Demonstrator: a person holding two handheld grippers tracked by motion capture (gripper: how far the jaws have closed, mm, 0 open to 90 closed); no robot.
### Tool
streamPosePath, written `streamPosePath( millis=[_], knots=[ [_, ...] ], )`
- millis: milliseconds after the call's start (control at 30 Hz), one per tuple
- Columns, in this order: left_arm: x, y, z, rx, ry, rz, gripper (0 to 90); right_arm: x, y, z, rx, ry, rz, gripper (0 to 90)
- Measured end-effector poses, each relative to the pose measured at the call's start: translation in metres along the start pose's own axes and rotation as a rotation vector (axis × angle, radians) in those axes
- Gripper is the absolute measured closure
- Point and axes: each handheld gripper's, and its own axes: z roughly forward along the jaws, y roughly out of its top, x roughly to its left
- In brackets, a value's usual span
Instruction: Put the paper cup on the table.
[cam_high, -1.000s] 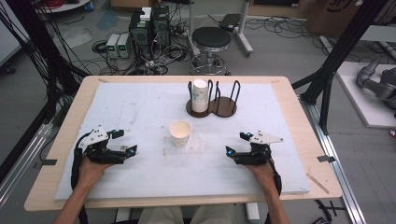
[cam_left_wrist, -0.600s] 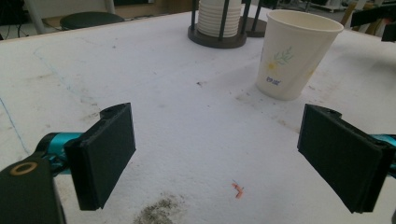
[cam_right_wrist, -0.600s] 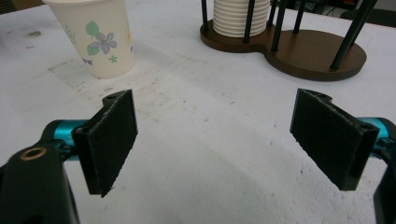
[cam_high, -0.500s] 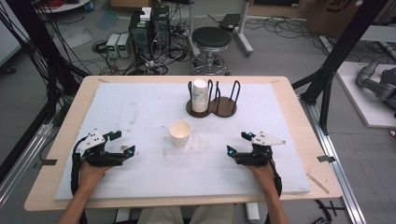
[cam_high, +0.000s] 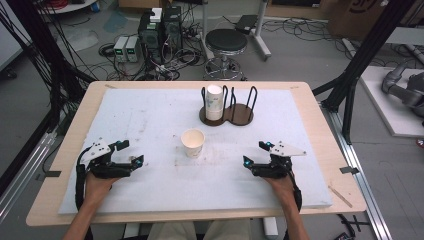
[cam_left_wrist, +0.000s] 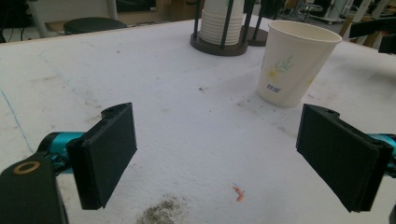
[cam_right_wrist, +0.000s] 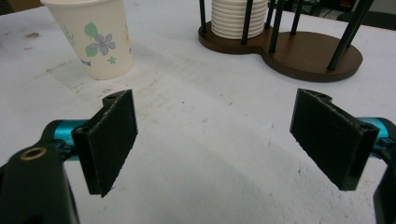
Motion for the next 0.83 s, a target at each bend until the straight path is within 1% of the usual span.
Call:
streamPosePath(
  millis=[233, 667, 833],
  knots=[
    [-0.0009, 0.0000, 0.0002, 0.002, 0.002, 0.013, 12.2, 0.0011, -0.0001, -0.0003, 0.003, -0.002, 0.000, 15.3],
    [-0.0011, -0.0003, -0.0002, -0.003, 0.006, 0.010, 12.6, 0.0006, -0.0005, -0.0008, -0.005, -0.002, -0.001, 15.2],
    [0.0000, -0.0005, -0.0008, -0.007, 0.008, -0.002, 12.9, 0.0010, -0.0009, -0.0013, -0.013, -0.008, -0.001, 15.3]
  ],
)
